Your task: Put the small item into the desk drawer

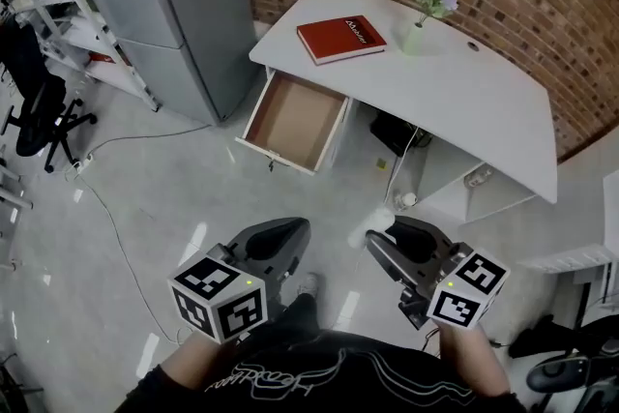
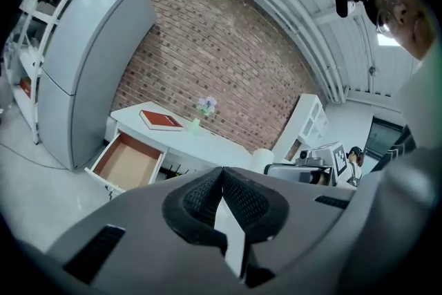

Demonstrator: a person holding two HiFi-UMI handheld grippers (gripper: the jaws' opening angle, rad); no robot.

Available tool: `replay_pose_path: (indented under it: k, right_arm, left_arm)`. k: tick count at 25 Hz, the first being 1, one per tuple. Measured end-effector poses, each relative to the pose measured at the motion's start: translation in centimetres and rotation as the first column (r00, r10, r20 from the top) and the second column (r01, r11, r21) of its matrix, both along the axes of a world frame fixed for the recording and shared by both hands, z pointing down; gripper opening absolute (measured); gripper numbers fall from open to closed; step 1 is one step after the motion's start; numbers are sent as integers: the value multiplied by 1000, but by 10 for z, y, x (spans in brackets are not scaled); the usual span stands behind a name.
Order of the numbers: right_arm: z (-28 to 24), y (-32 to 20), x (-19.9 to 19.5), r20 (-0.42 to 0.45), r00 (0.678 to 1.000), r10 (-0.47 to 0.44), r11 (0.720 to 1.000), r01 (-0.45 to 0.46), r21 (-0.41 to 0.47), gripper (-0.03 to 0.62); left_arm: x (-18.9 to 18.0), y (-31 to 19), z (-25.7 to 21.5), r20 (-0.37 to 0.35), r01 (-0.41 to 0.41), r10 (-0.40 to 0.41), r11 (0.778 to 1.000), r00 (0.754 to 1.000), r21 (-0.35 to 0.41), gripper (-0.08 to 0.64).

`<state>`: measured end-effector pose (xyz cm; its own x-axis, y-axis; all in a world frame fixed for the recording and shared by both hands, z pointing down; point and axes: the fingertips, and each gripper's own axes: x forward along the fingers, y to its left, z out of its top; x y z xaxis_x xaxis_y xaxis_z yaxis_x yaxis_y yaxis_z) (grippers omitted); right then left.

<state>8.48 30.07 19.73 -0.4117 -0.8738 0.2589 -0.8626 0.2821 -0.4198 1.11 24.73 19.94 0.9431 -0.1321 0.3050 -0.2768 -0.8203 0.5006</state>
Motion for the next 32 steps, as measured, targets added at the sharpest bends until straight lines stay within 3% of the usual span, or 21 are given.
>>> replay_pose_path:
  k: [9,21,32]
  right_arm:
    - [14,-112,16,-36,999,-37,998,35,-47,132]
    - [10,-155,10,-60,995,-75,997,75,-15,133]
    - [35,-212,27,28,996,-85,995,86,-55,133]
  left_arm:
    - [11,-112,20,20,56,-55,998,998,-26,21]
    - [-1,-136,19,40,111,-111,994,993,-12,21]
    - [5,-177,34,74,153,-151,988,986,-31,21]
